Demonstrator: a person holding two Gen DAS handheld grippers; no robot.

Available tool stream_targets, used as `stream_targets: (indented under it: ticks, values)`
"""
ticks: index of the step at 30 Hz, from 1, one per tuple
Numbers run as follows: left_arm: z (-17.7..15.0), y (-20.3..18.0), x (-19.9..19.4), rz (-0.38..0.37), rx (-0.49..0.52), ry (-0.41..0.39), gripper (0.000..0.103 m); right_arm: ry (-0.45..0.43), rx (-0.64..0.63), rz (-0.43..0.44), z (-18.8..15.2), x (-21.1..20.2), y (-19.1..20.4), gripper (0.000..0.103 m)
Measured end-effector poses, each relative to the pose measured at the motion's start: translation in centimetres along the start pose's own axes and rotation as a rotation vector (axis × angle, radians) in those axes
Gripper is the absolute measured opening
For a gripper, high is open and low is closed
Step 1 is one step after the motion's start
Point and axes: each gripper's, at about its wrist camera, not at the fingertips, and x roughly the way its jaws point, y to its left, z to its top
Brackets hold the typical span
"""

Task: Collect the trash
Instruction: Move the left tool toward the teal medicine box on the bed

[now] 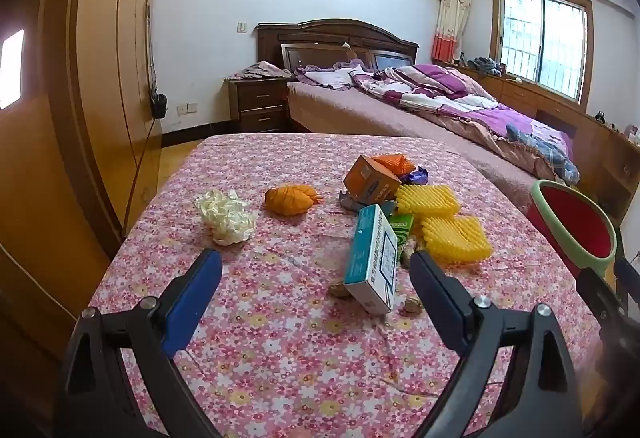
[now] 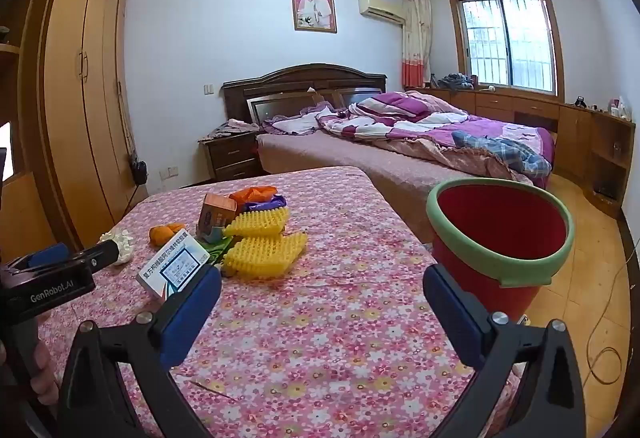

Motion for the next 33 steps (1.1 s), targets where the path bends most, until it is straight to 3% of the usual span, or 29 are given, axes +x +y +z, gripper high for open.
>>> stream_targets:
  ticks: [33]
  values:
    - [0.5, 0.6, -0.9, -0.033, -0.029, 0.008, 0.094, -0.009, 0.013, 0.006, 0.1, -0.2, -0.1, 0.103]
